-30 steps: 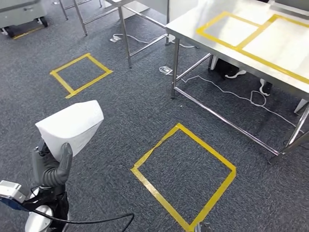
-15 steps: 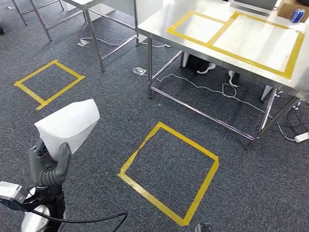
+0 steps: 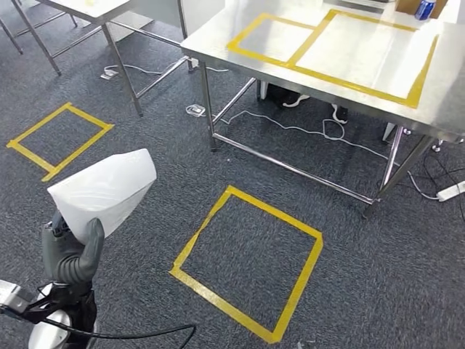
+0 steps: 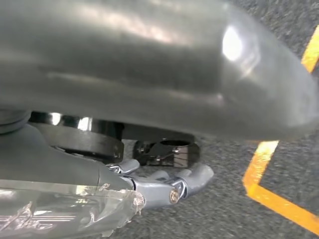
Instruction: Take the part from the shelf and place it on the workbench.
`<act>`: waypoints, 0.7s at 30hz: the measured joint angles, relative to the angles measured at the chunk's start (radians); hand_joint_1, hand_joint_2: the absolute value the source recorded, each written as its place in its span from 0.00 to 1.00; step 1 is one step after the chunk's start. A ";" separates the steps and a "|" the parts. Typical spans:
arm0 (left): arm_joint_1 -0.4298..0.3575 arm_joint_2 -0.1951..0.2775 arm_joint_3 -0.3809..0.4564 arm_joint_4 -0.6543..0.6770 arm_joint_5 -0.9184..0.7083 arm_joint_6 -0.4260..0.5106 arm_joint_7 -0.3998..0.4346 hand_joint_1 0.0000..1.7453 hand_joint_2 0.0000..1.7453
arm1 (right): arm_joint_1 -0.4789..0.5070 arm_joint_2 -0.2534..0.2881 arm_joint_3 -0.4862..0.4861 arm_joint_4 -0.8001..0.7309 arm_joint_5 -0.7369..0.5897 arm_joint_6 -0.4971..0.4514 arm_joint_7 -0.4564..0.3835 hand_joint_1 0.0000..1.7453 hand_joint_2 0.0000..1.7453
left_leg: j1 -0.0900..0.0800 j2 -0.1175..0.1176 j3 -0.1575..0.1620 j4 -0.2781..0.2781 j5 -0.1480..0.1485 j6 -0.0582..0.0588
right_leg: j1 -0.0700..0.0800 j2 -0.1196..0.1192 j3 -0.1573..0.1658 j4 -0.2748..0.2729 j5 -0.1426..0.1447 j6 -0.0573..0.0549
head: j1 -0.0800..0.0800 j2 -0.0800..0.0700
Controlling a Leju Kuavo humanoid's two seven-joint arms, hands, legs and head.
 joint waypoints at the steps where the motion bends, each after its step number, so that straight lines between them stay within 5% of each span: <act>1: 0.001 0.000 0.000 0.000 -0.002 -0.001 -0.001 1.00 1.00 | 0.001 0.000 0.001 0.000 0.000 0.000 0.001 0.00 0.00 | -0.001 0.000 -0.053 0.073 -0.016 -0.002 | -0.001 0.000 0.016 -0.001 -0.013 -0.004 | -0.002 0.000; 3: 0.002 -0.001 0.000 0.000 -0.002 -0.002 -0.001 1.00 1.00 | 0.003 0.001 0.003 0.000 -0.001 0.000 0.002 0.00 0.00 | -0.001 0.000 -0.153 0.173 -0.009 -0.004 | -0.001 0.005 0.050 -0.001 -0.044 -0.004 | -0.002 0.000; 4: 0.002 -0.001 0.000 0.000 -0.003 -0.002 -0.001 1.00 1.00 | 0.005 0.002 0.005 0.000 -0.001 0.000 0.003 0.00 0.00 | -0.001 0.000 -0.180 0.171 0.029 -0.004 | -0.002 0.010 0.071 -0.001 -0.061 -0.002 | -0.002 0.000; 6: 0.003 -0.001 0.001 0.001 -0.005 -0.002 -0.001 1.00 1.00 | 0.008 0.003 0.007 0.000 -0.002 0.000 0.004 0.00 0.00 | -0.002 0.000 -0.178 0.060 0.159 -0.001 | -0.007 0.018 0.117 -0.005 -0.100 0.004 | -0.002 0.000; 8: 0.003 -0.001 0.002 0.002 -0.007 -0.002 -0.001 1.00 1.00 | 0.007 0.005 0.008 0.000 -0.002 0.000 0.004 0.00 0.00 | -0.009 0.000 -0.150 -0.052 0.228 0.006 | -0.008 0.024 0.153 -0.017 -0.135 0.016 | -0.004 -0.001; 10: 0.003 -0.002 0.002 0.002 -0.009 -0.002 -0.001 1.00 1.00 | 0.005 0.005 0.009 0.001 -0.002 0.000 0.004 0.00 0.00 | -0.014 0.001 -0.131 -0.089 0.203 0.021 | -0.006 0.025 0.180 -0.048 -0.146 0.029 | -0.004 -0.001; 12: 0.003 -0.004 0.003 0.001 -0.010 -0.004 -0.001 1.00 1.00 | 0.004 0.005 0.009 0.001 -0.004 -0.002 0.003 0.00 0.00 | -0.013 0.002 -0.101 -0.110 0.172 0.040 | -0.006 0.022 0.195 -0.045 -0.117 0.041 | 0.001 0.000; 13: 0.004 -0.004 0.003 0.000 -0.010 -0.004 -0.001 1.00 1.00 | 0.002 0.005 0.010 0.001 -0.005 -0.003 0.002 0.00 0.00 | -0.013 0.001 -0.078 -0.122 0.158 0.047 | -0.005 0.017 0.178 0.002 -0.093 0.042 | 0.004 0.000; 15: 0.006 -0.006 0.003 0.001 -0.011 -0.005 -0.001 1.00 1.00 | 0.002 0.005 0.010 0.001 -0.007 -0.004 0.001 0.00 0.00 | -0.015 0.001 -0.022 -0.149 0.129 0.056 | 0.002 0.006 0.088 0.148 -0.075 0.028 | 0.010 0.000; 17: 0.006 -0.007 0.003 0.003 -0.011 -0.006 -0.001 1.00 1.00 | 0.006 0.005 0.011 0.002 -0.009 -0.006 -0.001 0.00 0.00 | -0.018 0.001 0.041 -0.175 0.098 0.060 | 0.014 0.002 -0.018 0.255 -0.135 0.016 | 0.011 0.000; 19: 0.006 -0.008 0.003 0.004 -0.011 -0.006 -0.001 1.00 1.00 | 0.008 0.004 0.011 0.004 -0.011 -0.010 -0.002 0.00 0.00 | -0.021 -0.002 0.113 -0.199 0.062 0.062 | 0.020 0.003 -0.101 0.261 -0.223 0.018 | 0.012 0.000; 20: 0.006 -0.008 0.003 0.004 -0.011 -0.006 -0.001 1.00 1.00 | 0.010 0.004 0.011 0.006 -0.012 -0.011 -0.001 0.00 0.00 | -0.021 -0.004 0.152 -0.210 0.041 0.062 | 0.019 0.004 -0.132 0.233 -0.236 0.022 | 0.013 0.000; 21: 0.006 -0.009 0.003 0.004 -0.011 -0.006 -0.001 1.00 1.00 | 0.011 0.003 0.011 0.007 -0.012 -0.012 -0.002 0.00 0.00 | -0.021 -0.006 0.189 -0.218 0.019 0.060 | 0.016 0.003 -0.157 0.190 -0.202 0.027 | 0.014 0.000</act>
